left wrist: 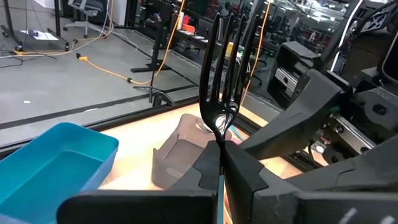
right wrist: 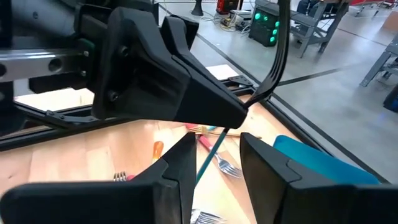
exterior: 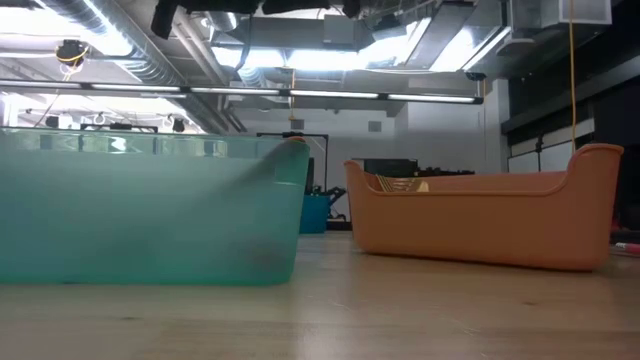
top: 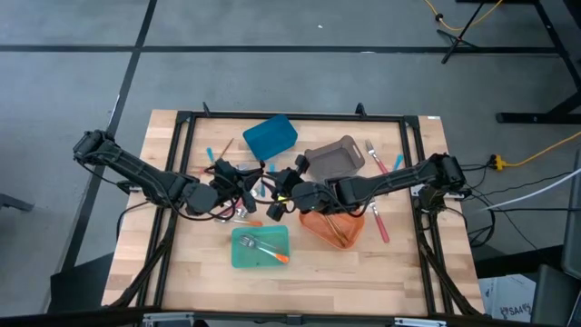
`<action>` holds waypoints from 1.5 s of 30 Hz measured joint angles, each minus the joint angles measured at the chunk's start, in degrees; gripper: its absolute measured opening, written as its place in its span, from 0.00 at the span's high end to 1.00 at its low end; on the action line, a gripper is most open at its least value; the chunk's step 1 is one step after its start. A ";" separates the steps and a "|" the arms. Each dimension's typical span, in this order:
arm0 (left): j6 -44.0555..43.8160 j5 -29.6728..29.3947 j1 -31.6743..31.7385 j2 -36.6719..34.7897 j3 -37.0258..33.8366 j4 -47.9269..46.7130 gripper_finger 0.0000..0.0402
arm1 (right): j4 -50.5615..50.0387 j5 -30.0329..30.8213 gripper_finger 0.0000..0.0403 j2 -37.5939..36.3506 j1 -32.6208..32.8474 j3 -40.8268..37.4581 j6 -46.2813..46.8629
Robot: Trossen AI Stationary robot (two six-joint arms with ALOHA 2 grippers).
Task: Sort silverware by color (type)
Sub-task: Put the blue fork into the black bin
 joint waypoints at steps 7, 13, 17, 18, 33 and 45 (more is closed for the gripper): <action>0.05 0.14 -0.15 -0.02 0.00 1.09 0.99 | 0.33 -1.20 0.71 -0.02 0.00 0.00 0.62; 0.08 0.68 -0.48 -0.02 0.00 1.21 0.99 | 0.17 -1.18 0.71 -0.07 0.02 0.00 0.60; 0.29 2.80 -0.48 -0.02 0.00 1.53 0.99 | -1.59 -1.20 0.71 -0.08 0.03 0.00 0.60; 0.29 3.24 -0.48 -0.02 0.00 1.63 0.99 | -1.76 -1.19 0.71 -0.07 0.04 0.00 0.59; 3.69 7.92 -0.41 -0.02 0.00 6.07 0.99 | -1.66 -1.31 0.71 -0.09 0.09 0.00 0.32; 3.22 8.66 -0.41 -0.02 0.00 6.18 0.99 | -1.70 -1.31 0.71 -0.09 0.09 0.02 -0.08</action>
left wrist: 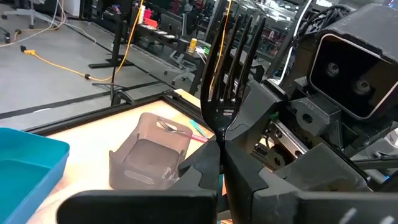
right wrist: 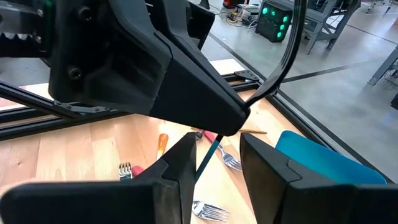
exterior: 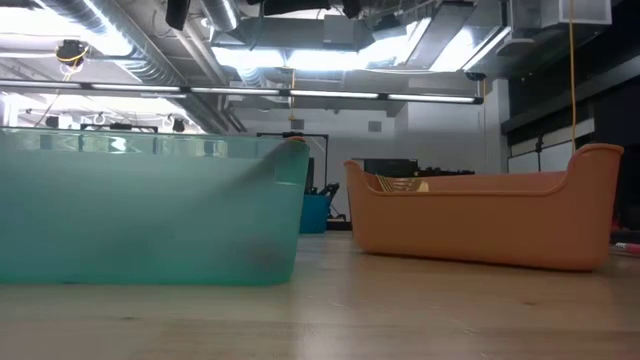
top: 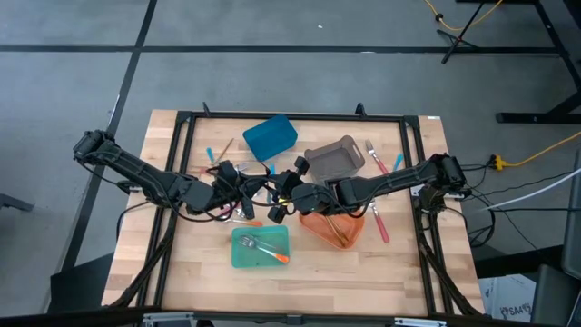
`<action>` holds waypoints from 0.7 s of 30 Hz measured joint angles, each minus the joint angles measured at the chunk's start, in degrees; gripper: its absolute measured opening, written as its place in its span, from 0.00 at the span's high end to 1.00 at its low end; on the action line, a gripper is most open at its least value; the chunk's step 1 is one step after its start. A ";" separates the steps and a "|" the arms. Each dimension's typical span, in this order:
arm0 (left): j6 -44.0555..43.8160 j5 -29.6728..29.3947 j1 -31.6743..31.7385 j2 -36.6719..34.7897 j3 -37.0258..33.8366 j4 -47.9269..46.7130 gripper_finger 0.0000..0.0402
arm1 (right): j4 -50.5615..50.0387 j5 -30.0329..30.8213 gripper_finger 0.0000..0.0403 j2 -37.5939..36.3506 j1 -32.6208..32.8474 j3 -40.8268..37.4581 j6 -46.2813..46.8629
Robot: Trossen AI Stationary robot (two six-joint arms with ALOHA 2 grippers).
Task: Sort silverware by color (type)
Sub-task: Put the blue fork into the black bin
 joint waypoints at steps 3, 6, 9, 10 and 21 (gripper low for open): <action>0.00 0.00 0.00 0.00 0.00 0.00 0.99 | 0.00 0.02 0.73 0.00 -0.02 -0.02 -0.02; -0.01 0.00 0.00 0.00 0.00 0.02 0.99 | -0.02 -0.02 0.78 0.00 -0.02 0.01 -0.04; -0.01 -0.02 0.00 0.00 0.00 0.02 0.99 | -0.04 -0.09 0.86 0.00 0.00 -0.02 -0.47; 0.00 -0.03 0.00 0.00 0.00 0.02 0.99 | -0.05 -0.11 0.89 0.00 0.00 0.01 -1.05; -0.08 0.17 -0.07 -0.02 0.00 0.02 0.98 | -0.30 0.38 0.99 0.00 -0.09 0.00 -5.17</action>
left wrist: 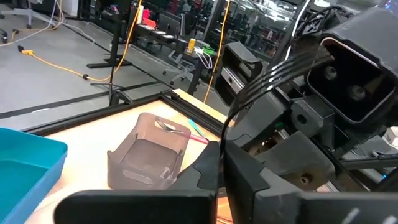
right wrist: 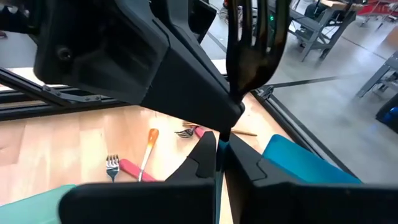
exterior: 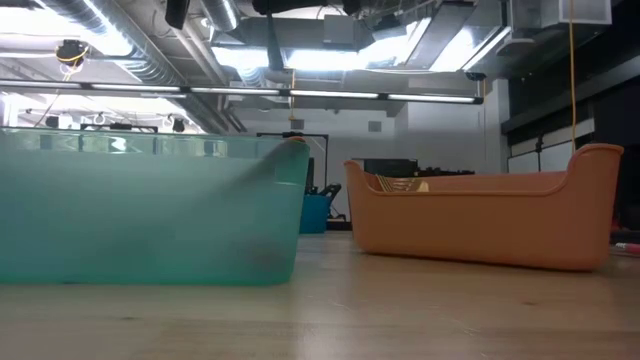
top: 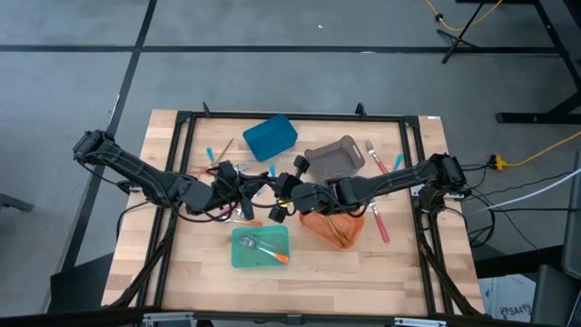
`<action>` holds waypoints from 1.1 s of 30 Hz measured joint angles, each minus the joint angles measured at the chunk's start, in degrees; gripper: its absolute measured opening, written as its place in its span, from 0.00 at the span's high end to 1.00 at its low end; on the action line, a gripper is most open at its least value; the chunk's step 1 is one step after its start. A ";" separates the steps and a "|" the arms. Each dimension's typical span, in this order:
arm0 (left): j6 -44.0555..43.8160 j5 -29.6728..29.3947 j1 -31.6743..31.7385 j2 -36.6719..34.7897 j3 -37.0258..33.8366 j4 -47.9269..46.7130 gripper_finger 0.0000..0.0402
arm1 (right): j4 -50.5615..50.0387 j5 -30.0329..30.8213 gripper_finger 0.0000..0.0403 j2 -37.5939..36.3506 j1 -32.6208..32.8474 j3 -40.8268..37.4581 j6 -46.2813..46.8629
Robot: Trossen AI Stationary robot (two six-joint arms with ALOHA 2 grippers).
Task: Sort silverware by color (type)
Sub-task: Put the blue fork into the black bin
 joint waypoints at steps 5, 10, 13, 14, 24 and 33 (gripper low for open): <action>-0.29 0.05 0.00 0.00 0.00 0.00 0.96 | -0.01 -0.08 0.99 0.00 0.00 -0.01 -1.08; -0.24 1.66 0.04 0.00 0.09 0.15 0.91 | -1.49 -0.43 0.99 -1.00 0.00 -0.02 -1.19; -0.20 2.20 0.00 0.02 0.09 -0.22 0.87 | -1.95 -0.34 1.00 -1.98 -0.03 0.01 -2.03; -0.18 2.32 0.00 0.02 0.11 -0.22 0.85 | -2.94 -0.27 1.00 -2.53 -0.04 0.01 -2.49; -0.22 2.07 0.01 0.04 0.09 -2.11 0.82 | -21.45 0.13 1.00 -8.74 -1.83 0.01 -3.85; -0.22 1.90 0.04 0.04 0.09 -3.15 0.82 | -45.91 -1.35 1.00 -11.74 -10.89 0.01 0.80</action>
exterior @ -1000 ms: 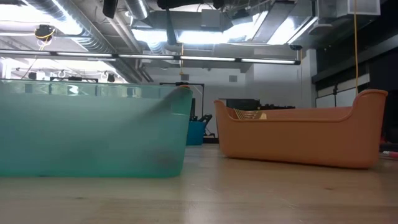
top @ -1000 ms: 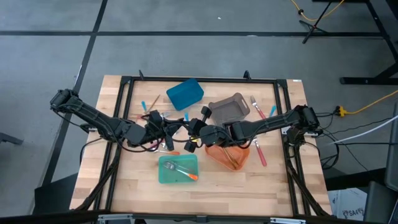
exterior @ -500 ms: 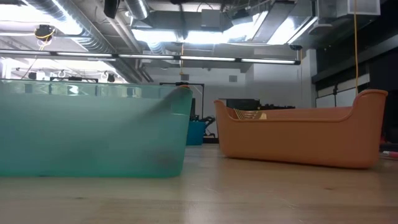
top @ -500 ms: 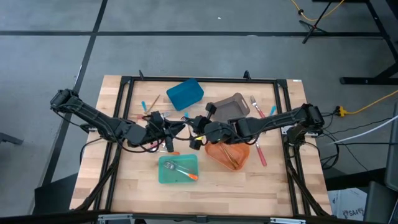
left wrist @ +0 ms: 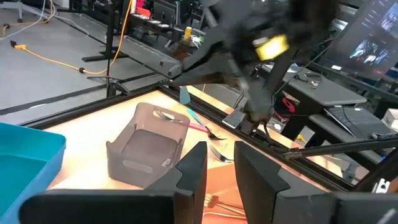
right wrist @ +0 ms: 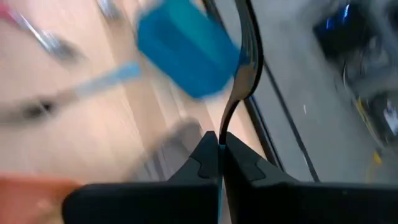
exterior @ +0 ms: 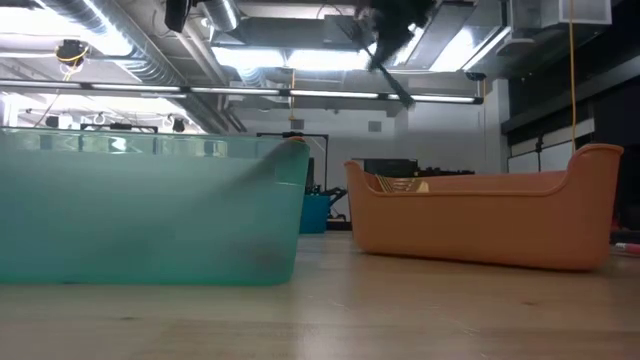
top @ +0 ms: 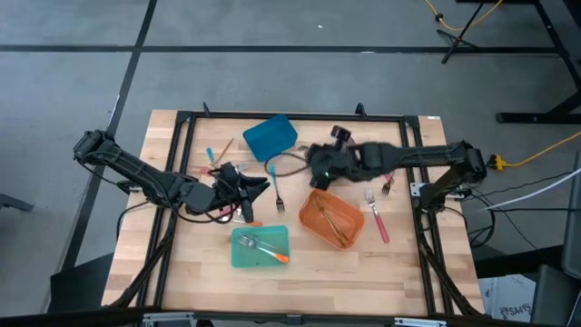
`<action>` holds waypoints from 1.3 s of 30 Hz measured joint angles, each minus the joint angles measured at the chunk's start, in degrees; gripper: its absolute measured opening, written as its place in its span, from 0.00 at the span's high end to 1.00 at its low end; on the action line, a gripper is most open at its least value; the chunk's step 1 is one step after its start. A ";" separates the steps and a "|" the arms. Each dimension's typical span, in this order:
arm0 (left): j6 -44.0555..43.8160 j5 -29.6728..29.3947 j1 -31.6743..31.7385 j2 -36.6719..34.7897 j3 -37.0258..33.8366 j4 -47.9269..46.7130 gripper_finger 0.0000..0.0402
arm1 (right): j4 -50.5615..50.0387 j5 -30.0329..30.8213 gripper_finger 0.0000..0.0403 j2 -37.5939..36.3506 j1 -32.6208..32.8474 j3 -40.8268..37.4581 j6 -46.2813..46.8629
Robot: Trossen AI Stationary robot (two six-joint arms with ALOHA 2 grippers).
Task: Sort silverware by color (type)
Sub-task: Put the blue fork into the black bin
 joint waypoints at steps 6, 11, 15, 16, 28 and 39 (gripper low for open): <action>0.02 -0.02 0.00 0.00 -0.04 -0.01 0.82 | -5.35 -7.86 1.00 1.07 -7.68 -1.02 -1.08; 0.02 -0.02 0.00 0.00 -0.04 -0.26 0.82 | -4.78 -14.38 1.00 1.11 -12.29 -5.08 -8.07; 0.02 -0.02 0.00 0.00 -0.04 -0.31 0.82 | -4.23 -18.50 1.00 1.14 -14.56 -9.12 -12.86; 0.02 -0.02 0.00 0.00 -0.04 -0.31 0.82 | -4.09 -19.24 1.00 1.14 -14.93 -10.22 -14.30; 0.02 -0.04 0.00 0.00 -0.07 -0.37 0.82 | 9.56 -23.90 1.00 1.14 -16.91 -22.71 -24.37; 0.02 -0.04 0.00 0.00 -0.09 -0.42 0.82 | 20.15 -24.53 1.00 1.22 -16.89 -31.11 -25.09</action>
